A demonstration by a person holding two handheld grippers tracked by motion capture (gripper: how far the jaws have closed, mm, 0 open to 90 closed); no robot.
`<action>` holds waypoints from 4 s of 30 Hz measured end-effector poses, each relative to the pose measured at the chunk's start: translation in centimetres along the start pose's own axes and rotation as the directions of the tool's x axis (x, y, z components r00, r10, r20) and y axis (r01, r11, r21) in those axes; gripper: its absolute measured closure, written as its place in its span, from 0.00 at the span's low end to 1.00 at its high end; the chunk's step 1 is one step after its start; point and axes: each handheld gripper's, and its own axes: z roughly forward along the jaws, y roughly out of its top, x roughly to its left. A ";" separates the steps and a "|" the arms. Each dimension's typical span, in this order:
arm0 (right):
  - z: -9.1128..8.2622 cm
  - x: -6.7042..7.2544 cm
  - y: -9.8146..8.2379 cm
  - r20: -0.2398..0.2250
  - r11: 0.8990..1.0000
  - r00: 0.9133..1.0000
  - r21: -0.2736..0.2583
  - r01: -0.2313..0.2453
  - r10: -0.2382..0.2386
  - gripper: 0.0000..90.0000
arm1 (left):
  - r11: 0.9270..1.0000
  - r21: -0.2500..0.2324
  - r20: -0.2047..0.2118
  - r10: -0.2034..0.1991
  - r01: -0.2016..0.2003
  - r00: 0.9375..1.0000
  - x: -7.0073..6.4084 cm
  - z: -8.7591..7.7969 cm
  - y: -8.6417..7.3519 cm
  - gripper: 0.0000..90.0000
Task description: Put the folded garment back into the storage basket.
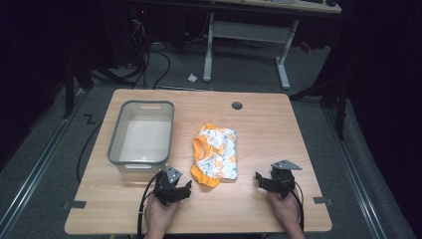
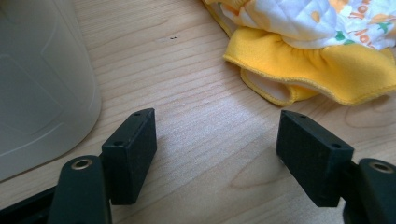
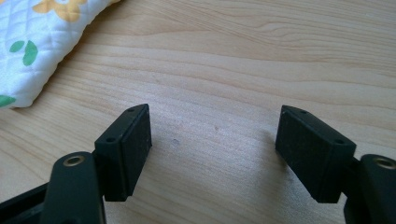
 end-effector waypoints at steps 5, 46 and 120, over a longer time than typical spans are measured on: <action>0.0 0.0 0.0 0.000 1.000 1.000 0.000 0.000 0.000 0.30 | 1.000 0.000 0.001 0.001 -0.001 1.000 0.0 0.0 0.0 0.33; -0.1 0.0 0.0 -0.005 1.000 1.000 0.001 0.006 -0.006 0.30 | 0.999 -0.051 0.156 0.026 -0.018 0.987 -2.0 -1.2 2.8 0.39; -0.1 0.0 -0.1 -0.009 1.000 1.000 0.002 0.007 -0.007 0.30 | 0.995 0.101 0.085 -0.022 0.013 0.996 -1.8 8.8 9.7 0.66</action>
